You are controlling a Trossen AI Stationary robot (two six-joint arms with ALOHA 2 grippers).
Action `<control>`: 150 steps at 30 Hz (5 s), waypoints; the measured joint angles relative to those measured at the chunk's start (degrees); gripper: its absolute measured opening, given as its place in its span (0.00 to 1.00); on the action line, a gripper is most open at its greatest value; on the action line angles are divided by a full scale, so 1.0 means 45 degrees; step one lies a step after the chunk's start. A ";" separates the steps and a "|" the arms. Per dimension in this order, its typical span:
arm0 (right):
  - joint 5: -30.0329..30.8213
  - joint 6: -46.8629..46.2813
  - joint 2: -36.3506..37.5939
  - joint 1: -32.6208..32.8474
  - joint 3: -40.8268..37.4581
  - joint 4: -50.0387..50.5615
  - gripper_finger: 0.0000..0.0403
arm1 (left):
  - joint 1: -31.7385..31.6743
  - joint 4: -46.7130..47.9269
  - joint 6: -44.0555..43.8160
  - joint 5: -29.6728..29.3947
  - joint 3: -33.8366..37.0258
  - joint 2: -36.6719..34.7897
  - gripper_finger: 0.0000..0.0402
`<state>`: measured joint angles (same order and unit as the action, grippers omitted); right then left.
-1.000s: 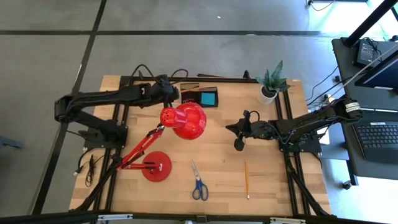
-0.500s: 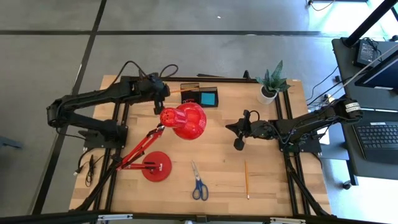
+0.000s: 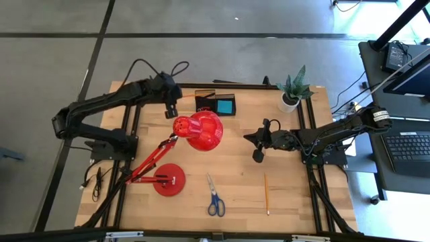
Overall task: Pick and place office supplies into organizer
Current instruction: Put the top pencil into the desk organizer, then put the pencil into the desk organizer
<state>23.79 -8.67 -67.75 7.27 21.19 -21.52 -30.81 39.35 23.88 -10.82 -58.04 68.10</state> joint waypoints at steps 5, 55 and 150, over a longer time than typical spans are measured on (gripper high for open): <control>0.0000 0.0019 0.0000 0.0000 0.0000 0.0000 0.02 | -0.0267 0.0264 0.0078 0.0120 0.0000 0.0000 0.02; 0.0010 0.0214 0.0004 -0.0005 0.0000 0.0049 0.02 | -0.0448 0.1099 0.1738 -0.0028 -0.2214 0.2880 0.02; -0.0015 -0.0863 0.0005 0.0539 0.0000 0.1515 0.02 | 0.0573 -0.1949 -0.1620 0.4359 0.1241 -0.0958 0.32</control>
<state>23.73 -12.55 -67.72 9.69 21.19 -14.70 -28.23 30.58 16.59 8.79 -52.45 63.78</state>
